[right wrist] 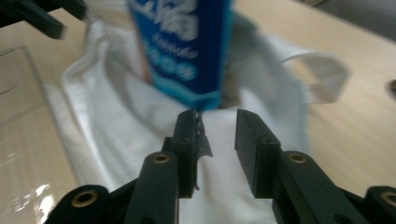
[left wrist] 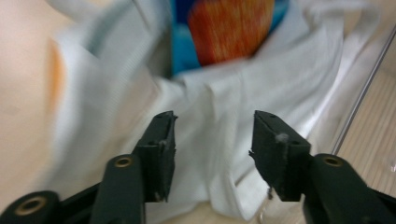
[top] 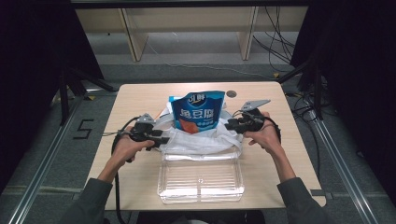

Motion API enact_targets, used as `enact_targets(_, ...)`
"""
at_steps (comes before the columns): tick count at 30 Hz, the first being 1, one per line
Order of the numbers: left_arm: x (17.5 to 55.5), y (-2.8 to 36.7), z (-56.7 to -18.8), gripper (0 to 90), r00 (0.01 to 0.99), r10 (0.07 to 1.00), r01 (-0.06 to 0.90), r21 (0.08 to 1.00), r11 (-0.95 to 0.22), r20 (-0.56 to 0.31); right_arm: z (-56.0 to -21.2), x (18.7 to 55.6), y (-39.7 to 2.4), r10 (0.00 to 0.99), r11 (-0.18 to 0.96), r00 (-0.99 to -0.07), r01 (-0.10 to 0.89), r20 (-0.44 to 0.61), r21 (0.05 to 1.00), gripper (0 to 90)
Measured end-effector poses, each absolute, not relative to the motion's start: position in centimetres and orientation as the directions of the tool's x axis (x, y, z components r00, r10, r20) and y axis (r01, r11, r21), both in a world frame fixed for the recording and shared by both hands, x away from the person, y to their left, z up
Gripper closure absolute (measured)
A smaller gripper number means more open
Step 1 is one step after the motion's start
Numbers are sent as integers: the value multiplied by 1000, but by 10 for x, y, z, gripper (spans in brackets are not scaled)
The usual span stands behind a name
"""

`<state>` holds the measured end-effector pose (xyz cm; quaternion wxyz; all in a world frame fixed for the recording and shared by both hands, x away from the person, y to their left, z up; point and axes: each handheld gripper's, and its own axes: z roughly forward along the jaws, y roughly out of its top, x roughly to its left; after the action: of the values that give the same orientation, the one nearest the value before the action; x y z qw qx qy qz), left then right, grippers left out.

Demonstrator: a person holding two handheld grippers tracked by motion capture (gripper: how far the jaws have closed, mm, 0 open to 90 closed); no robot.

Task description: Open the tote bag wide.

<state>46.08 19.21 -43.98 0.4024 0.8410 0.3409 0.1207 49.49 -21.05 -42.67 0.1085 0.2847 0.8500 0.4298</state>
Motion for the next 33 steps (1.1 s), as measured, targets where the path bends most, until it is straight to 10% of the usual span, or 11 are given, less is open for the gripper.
enact_targets(12, 499, 210, -429, 416, 628, 778, 494, 788, -366, -32, -438, 533, -220, 704, 422, -709, 449, 27, 788, 680)
enact_targets(15, 519, 200, -437, 712, 630, 777, 516, 756, -402, -17, -445, 546, -208, 681, 449, -732, 448, 29, 773, 882)
enact_targets(18, 534, 196, -440, 861, 597, 800, 518, 793, -321, -66, -445, 550, -206, 680, 460, -734, 432, 5, 776, 895)
enact_targets(33, 566, 189, -493, 878, 511, 827, 675, 706, -214, -237, -496, 568, -200, 726, 434, -684, 534, 69, 726, 898)
